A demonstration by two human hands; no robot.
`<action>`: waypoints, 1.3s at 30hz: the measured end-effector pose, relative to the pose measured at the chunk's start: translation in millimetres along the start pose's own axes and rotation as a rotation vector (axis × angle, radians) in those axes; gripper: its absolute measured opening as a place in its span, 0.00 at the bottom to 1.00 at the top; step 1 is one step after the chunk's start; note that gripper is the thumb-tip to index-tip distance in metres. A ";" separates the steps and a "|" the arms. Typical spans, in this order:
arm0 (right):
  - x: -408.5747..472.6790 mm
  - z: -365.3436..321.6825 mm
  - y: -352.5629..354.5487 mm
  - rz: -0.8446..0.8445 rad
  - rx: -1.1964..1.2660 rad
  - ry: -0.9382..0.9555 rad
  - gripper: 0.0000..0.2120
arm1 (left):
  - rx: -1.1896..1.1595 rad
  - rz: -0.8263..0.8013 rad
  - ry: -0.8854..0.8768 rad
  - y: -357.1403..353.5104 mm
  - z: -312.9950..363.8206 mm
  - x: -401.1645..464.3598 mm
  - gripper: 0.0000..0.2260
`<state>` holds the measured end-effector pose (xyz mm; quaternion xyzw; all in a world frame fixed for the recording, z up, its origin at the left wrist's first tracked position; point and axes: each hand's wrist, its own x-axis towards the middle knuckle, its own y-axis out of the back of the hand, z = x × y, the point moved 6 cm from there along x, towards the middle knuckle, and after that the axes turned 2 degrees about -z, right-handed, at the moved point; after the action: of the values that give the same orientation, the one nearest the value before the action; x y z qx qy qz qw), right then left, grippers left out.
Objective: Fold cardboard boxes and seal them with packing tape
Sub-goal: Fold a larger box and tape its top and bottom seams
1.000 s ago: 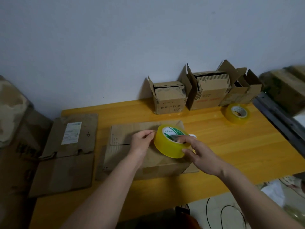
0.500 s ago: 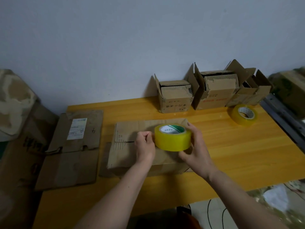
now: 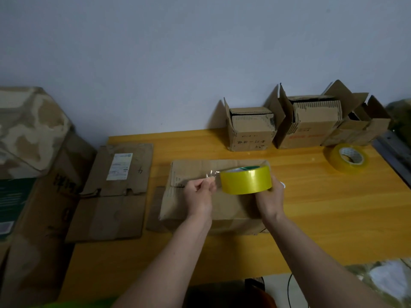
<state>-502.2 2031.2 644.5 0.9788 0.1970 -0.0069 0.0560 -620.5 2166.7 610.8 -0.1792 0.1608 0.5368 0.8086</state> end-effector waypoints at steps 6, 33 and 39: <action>1.3 -3.2 -13.2 -0.011 -0.108 -0.007 0.11 | -0.235 -0.003 0.129 17.4 -0.9 -1.1 0.05; -4.2 -20.3 -76.5 -0.103 -0.457 0.132 0.19 | -0.052 0.364 -0.025 111.5 26.3 39.5 0.03; -3.0 -23.8 -95.5 -0.171 -0.493 0.144 0.13 | -0.116 0.398 0.000 120.1 19.7 53.5 0.03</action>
<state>-542.1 2120.2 658.0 0.9134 0.2783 0.1064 0.2774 -710.4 2262.3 589.9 -0.1902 0.1620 0.6943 0.6749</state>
